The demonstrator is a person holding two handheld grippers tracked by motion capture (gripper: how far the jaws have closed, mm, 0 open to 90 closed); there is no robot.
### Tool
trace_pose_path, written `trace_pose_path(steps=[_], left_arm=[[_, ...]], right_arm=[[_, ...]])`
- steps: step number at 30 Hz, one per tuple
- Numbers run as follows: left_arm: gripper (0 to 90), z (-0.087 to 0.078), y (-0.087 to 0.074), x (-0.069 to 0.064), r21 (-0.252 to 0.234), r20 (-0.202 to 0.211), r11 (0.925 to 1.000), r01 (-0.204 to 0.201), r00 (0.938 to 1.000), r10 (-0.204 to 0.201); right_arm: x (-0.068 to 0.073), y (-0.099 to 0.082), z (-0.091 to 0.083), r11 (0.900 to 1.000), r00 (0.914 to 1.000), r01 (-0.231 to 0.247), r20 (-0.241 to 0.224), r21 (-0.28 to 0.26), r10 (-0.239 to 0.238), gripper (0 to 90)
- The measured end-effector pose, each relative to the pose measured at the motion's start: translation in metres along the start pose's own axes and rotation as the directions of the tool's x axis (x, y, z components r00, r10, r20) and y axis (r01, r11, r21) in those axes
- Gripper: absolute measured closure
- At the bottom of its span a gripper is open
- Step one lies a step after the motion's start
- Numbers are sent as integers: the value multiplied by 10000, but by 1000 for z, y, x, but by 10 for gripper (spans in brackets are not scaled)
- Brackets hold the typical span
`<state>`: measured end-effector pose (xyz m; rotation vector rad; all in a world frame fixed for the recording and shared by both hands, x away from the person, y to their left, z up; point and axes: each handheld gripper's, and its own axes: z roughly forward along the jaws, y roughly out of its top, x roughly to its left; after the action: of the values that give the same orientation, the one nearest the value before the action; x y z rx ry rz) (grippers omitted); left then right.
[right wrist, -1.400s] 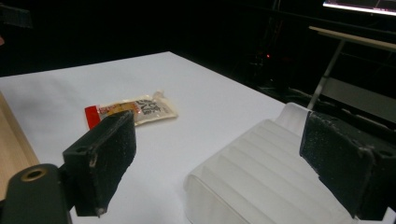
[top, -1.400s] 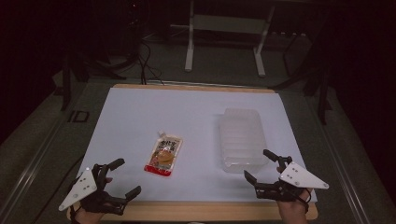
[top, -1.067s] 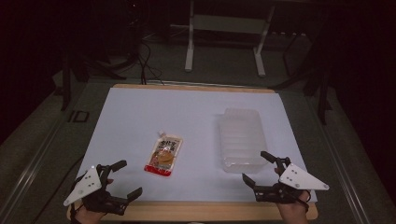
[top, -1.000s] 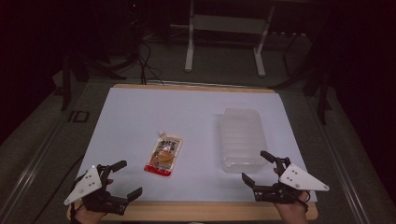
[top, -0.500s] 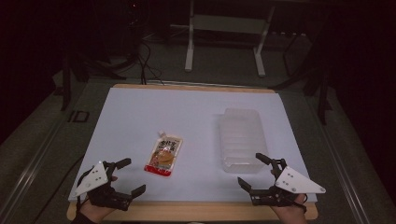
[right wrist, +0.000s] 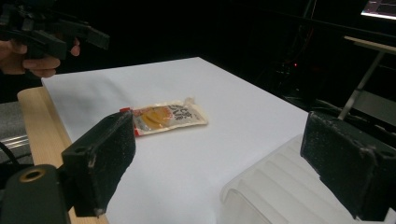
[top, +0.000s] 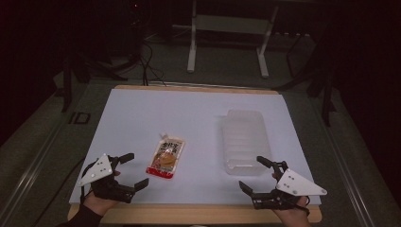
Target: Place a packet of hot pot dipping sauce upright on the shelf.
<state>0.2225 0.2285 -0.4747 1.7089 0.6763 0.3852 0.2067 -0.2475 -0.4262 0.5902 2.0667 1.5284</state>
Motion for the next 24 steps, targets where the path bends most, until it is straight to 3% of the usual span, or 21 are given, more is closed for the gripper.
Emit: trace_pose_path(steps=[10, 19, 24], left_arm=[[1, 18, 13, 13, 140, -48, 9997, -179, 9998, 180], [13, 33, 22, 31, 286, 0, 9996, -34, 10000, 34], [16, 41, 27, 37, 467, -16, 9987, -222, 9997, 223]], right_arm=[[0, -1, 2, 10000, 9999, -16, -120, 83, 17, 103], [0, -2, 2, 9999, 9997, -45, -233, 137, 48, 104], [0, -2, 3, 9998, 9997, -67, -225, 180, 71, 104]])
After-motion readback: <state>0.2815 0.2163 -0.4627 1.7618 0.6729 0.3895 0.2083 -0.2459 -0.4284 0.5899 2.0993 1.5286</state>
